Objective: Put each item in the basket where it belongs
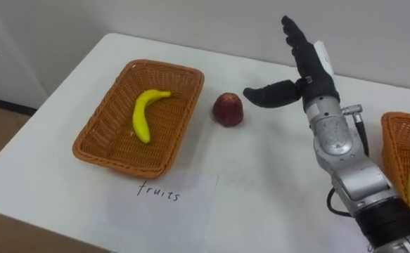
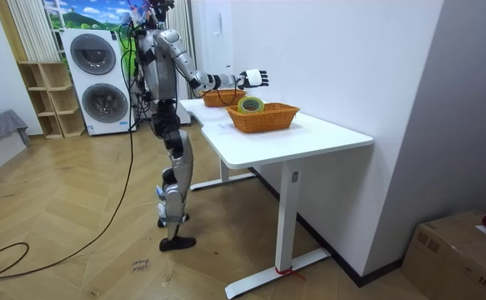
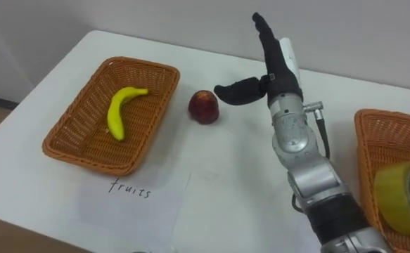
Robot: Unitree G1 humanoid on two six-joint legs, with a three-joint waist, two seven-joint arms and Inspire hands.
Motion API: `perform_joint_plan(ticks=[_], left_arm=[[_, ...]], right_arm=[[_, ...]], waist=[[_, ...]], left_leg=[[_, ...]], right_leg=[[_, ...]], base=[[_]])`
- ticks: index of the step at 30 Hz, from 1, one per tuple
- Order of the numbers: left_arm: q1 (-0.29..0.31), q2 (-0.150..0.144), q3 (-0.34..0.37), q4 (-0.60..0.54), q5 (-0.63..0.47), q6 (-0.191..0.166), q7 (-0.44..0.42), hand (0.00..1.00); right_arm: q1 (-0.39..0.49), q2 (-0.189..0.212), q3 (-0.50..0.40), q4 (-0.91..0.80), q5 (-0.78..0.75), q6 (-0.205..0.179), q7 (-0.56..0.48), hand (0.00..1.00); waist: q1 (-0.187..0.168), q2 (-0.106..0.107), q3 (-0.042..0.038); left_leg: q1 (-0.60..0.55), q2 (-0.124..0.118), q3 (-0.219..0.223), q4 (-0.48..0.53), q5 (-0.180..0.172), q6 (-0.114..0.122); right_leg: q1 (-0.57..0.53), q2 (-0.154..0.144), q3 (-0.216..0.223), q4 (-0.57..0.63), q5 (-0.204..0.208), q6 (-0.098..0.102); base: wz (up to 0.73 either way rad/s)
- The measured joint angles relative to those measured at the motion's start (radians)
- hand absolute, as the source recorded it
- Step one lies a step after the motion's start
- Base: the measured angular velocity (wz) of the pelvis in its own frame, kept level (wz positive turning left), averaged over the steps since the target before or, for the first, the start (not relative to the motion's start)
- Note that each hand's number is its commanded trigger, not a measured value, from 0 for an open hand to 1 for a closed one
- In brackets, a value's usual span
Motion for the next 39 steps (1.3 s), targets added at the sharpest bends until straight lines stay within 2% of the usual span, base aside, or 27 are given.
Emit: perform_joint_plan(ticks=[9,14,18,30,39], left_arm=[[0.007,-0.024,-0.001,0.005,0.001,-0.001,-0.002,0.00],[0.009,-0.024,0.000,0.005,0.001,-0.001,-0.016,0.00],[0.009,-0.025,0.000,0.005,0.001,-0.002,-0.031,0.00],[0.006,-0.025,-0.001,0.005,0.000,-0.030,-0.048,0.00],[0.000,-0.024,-0.006,0.005,-0.001,-0.031,-0.041,0.00]], right_arm=[[0.006,0.008,-0.002,0.019,-0.002,-0.011,0.024,0.00],[0.033,0.013,-0.003,0.019,-0.009,-0.031,0.037,0.00],[0.050,0.013,-0.004,0.019,-0.032,-0.031,0.067,0.00],[0.052,0.016,-0.004,0.019,-0.036,-0.047,0.075,0.00],[0.052,0.025,0.004,0.046,-0.036,-0.053,0.073,0.00]], waist=[[-0.003,-0.002,-0.0004],[-0.002,-0.003,-0.0006],[-0.003,-0.003,-0.0005],[-0.002,-0.006,0.0010],[0.000,-0.012,0.0035]], left_leg=[[-0.005,0.000,0.000,0.000,0.000,0.000],[-0.004,0.000,-0.001,0.000,0.000,0.000],[-0.005,0.000,-0.001,0.002,0.000,0.000],[-0.022,-0.001,-0.002,0.005,0.000,0.000],[-0.038,-0.001,-0.002,0.005,0.000,0.000]], right_leg=[[-0.004,-0.001,-0.010,0.000,0.000,0.000],[-0.002,-0.001,-0.011,0.000,0.000,0.000],[-0.002,-0.002,-0.012,0.001,0.000,0.000],[-0.016,-0.002,-0.014,0.002,0.000,0.000],[-0.033,-0.002,-0.013,0.001,0.000,0.000]], base=[[0.00],[0.00],[0.00],[0.00],[0.00]])
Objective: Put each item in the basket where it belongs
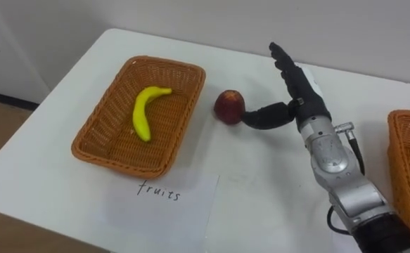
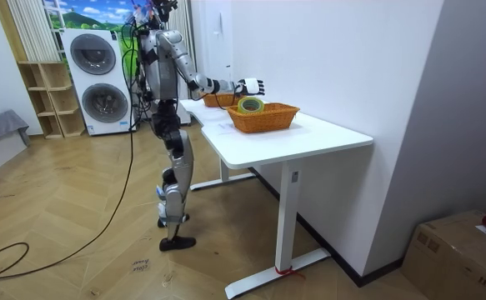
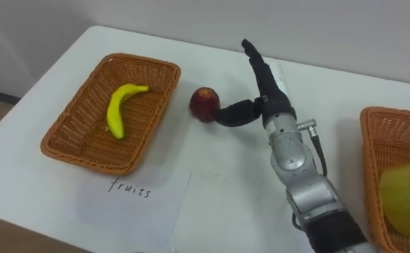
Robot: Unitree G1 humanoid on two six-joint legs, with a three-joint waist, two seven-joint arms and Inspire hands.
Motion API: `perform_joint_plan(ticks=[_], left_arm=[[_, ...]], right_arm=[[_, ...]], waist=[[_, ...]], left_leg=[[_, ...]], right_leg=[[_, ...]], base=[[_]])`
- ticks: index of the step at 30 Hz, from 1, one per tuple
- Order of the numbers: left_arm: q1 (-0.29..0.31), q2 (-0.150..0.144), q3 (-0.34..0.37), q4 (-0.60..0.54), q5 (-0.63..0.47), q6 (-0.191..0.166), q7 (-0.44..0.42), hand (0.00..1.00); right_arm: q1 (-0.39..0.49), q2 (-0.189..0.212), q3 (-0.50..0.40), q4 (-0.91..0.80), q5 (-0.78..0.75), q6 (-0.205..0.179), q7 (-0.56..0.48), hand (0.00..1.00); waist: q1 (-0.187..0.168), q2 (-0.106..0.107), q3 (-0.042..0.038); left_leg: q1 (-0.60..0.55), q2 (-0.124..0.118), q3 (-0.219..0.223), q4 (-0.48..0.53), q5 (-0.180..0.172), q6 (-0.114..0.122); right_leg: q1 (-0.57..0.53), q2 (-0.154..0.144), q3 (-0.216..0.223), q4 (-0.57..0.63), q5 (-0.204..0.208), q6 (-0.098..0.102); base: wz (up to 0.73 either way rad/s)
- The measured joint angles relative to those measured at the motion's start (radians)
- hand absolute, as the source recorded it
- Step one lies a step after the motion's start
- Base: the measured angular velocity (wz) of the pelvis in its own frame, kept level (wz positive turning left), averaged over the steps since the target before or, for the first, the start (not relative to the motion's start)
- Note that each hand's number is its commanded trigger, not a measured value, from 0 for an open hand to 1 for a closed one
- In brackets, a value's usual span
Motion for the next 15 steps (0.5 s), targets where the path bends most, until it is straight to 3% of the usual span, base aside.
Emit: perform_joint_plan(ticks=[11,15], left_arm=[[-0.046,0.008,-0.085,0.015,-0.019,-0.001,0.003,0.00],[-0.066,0.008,-0.086,0.016,-0.021,-0.009,0.002,0.00]], right_arm=[[-0.037,0.030,0.001,0.102,0.010,-0.002,0.022,0.00],[-0.056,0.034,0.001,0.152,0.009,-0.002,0.023,0.00]], waist=[[0.008,0.000,0.0015],[0.022,-0.001,0.0059]], left_leg=[[-0.064,-0.002,-0.013,0.018,0.001,-0.001],[-0.080,-0.002,-0.016,0.023,0.001,-0.001]], right_leg=[[-0.050,0.000,-0.013,0.001,0.001,-0.002],[-0.060,-0.001,-0.023,0.001,0.002,-0.003]], base=[[0.03],[0.03]])
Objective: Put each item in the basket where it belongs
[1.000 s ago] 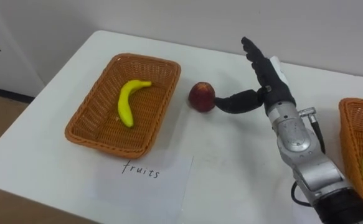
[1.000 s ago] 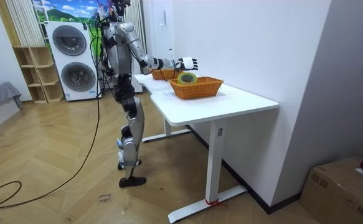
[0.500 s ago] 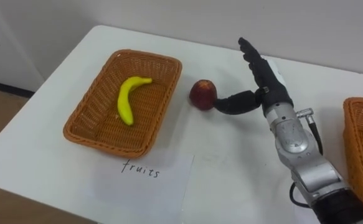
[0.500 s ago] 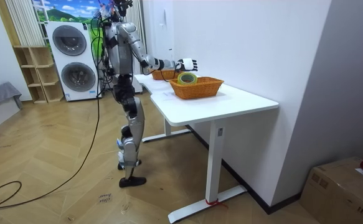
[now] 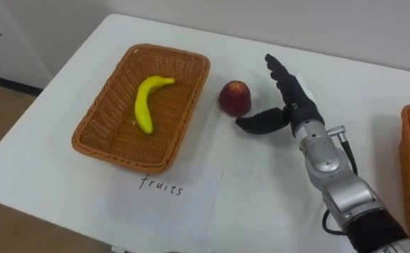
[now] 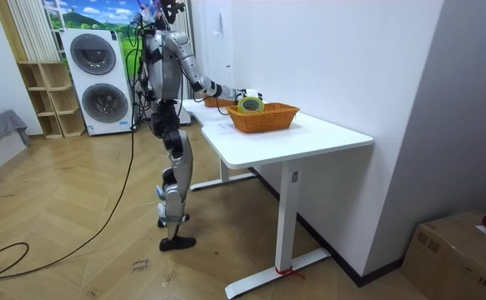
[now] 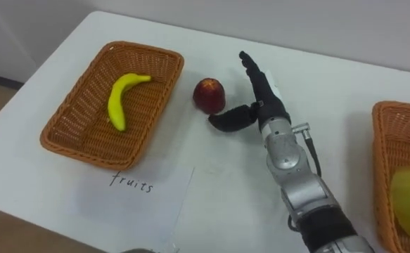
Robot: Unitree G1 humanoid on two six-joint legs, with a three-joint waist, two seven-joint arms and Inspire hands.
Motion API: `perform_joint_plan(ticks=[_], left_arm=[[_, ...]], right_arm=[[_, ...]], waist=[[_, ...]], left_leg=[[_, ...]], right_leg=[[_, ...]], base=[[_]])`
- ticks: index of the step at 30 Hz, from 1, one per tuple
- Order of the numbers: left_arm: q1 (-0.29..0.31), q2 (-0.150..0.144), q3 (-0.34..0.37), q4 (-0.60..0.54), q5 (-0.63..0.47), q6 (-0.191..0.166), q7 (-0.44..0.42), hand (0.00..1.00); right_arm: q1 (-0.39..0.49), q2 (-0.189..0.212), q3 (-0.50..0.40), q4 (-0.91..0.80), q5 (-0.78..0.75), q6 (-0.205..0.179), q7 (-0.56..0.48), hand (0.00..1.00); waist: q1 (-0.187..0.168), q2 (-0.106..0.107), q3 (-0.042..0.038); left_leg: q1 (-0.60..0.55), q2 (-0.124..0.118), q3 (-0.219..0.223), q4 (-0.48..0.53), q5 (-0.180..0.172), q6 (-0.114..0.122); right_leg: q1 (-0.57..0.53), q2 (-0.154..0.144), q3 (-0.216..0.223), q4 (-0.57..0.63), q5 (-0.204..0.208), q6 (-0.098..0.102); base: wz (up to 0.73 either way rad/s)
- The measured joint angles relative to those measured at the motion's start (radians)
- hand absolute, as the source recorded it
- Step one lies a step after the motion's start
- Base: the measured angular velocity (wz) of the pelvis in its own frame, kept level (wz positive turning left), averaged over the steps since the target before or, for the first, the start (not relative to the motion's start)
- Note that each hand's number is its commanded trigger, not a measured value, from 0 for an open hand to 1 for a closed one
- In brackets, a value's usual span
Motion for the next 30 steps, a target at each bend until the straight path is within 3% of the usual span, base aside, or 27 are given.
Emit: perform_joint_plan(ticks=[4,9,20,30], left_arm=[[-0.008,0.003,-0.014,0.000,-0.001,-0.005,0.001,0.00],[-0.013,0.005,-0.019,0.000,-0.021,-0.007,0.007,0.00],[-0.032,0.004,-0.020,-0.001,-0.024,-0.024,0.041,0.00],[-0.036,0.005,-0.020,-0.001,-0.097,-0.040,0.050,0.00]], right_arm=[[-0.015,0.000,-0.001,0.006,-0.001,-0.016,-0.008,0.00],[-0.060,0.000,0.000,0.069,0.004,-0.053,-0.032,0.00],[-0.064,-0.001,0.000,0.072,0.003,-0.076,-0.042,0.00],[-0.065,-0.005,-0.001,0.075,0.000,-0.095,-0.046,0.00]], waist=[[0.000,0.001,0.0050],[0.005,0.000,0.0081],[0.006,0.004,0.0118],[0.007,0.005,0.0124]], left_leg=[[-0.024,-0.003,-0.022,0.003,0.001,-0.001],[-0.036,-0.003,-0.022,0.002,0.001,0.000],[-0.047,-0.004,-0.020,0.002,0.001,0.000],[-0.060,-0.010,-0.020,0.005,0.002,0.000]], right_leg=[[-0.015,-0.002,-0.030,-0.001,0.000,0.000],[-0.028,-0.003,-0.031,-0.001,0.000,0.000],[-0.040,-0.003,-0.031,-0.001,0.000,0.000],[-0.051,-0.005,-0.032,0.000,0.000,0.000]], base=[[0.14],[0.01],[-0.01],[0.00]])
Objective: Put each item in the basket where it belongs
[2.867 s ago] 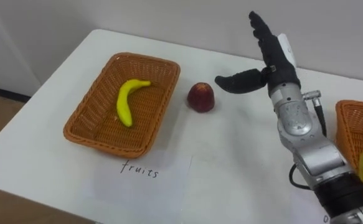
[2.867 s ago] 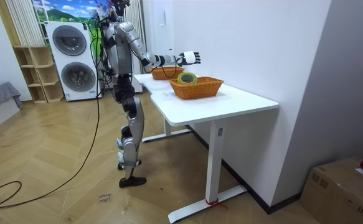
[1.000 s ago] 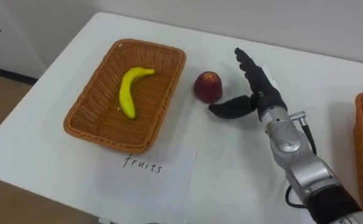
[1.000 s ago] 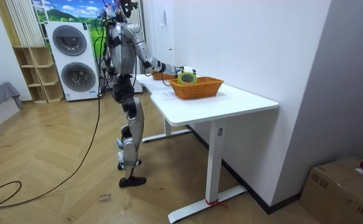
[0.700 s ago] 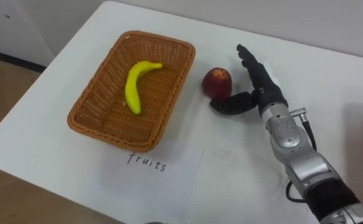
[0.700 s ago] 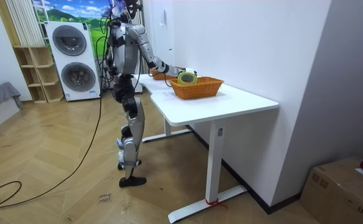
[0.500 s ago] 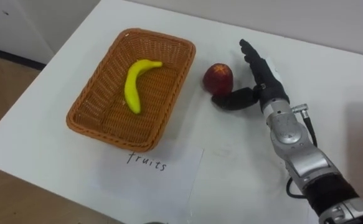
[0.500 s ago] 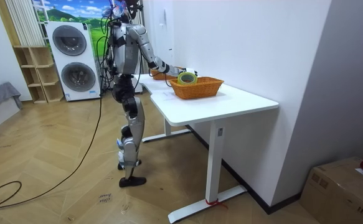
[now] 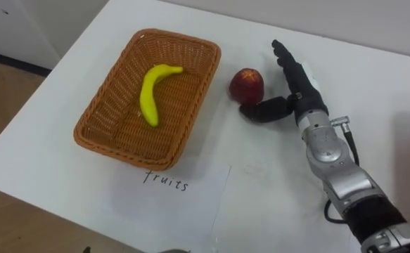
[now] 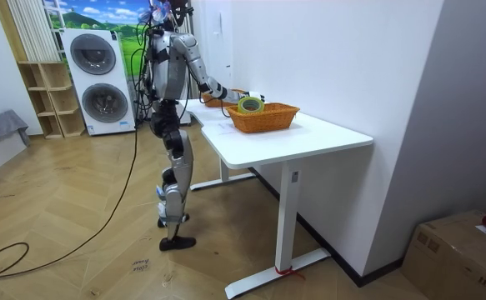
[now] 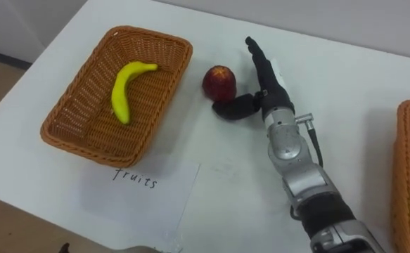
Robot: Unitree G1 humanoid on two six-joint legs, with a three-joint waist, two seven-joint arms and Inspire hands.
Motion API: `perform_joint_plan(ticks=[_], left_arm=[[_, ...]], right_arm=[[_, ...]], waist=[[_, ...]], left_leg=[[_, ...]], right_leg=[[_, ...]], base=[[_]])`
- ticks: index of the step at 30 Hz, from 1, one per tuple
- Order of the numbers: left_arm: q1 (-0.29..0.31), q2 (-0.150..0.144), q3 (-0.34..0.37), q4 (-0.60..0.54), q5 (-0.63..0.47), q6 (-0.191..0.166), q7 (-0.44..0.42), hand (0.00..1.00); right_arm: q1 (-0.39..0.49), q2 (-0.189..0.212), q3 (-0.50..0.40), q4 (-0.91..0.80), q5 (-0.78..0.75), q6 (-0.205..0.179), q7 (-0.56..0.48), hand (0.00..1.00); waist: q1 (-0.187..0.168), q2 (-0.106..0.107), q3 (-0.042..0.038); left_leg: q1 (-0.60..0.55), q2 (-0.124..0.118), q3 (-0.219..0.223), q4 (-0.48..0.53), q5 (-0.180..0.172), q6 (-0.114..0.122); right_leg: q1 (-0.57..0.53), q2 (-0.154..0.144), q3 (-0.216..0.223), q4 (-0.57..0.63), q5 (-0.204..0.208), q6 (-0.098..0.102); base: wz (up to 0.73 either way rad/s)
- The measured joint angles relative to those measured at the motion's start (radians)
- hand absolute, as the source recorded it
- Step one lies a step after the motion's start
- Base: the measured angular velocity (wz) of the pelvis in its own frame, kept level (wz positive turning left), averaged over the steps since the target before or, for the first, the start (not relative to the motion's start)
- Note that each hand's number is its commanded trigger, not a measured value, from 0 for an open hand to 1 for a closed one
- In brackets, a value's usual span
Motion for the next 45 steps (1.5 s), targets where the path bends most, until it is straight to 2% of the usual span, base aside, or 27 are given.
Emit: perform_joint_plan(ticks=[13,37,45], left_arm=[[-0.002,0.002,0.002,0.000,0.001,-0.001,0.015,0.00],[-0.013,0.021,0.004,0.027,0.014,-0.001,-0.054,0.00],[-0.016,0.022,0.004,0.027,0.021,-0.001,-0.055,0.00]], right_arm=[[-0.005,0.000,0.000,0.000,0.000,0.008,0.024,0.00],[-0.007,-0.001,0.002,-0.001,-0.051,0.012,0.059,0.00],[-0.007,-0.003,0.002,0.000,-0.091,0.012,0.061,0.00]], waist=[[0.000,0.001,-0.0003],[0.008,-0.007,-0.0029],[0.023,-0.011,-0.0026]], left_leg=[[0.001,0.000,-0.001,0.002,0.000,0.000],[0.004,0.007,0.007,0.001,0.000,0.000],[0.002,0.010,0.008,0.001,0.000,0.000]], right_leg=[[0.000,-0.001,-0.002,0.001,0.000,0.000],[-0.001,0.000,0.005,0.000,0.001,-0.001],[-0.005,0.002,0.004,0.001,0.002,-0.002]], base=[[0.00],[0.00],[-0.01]])
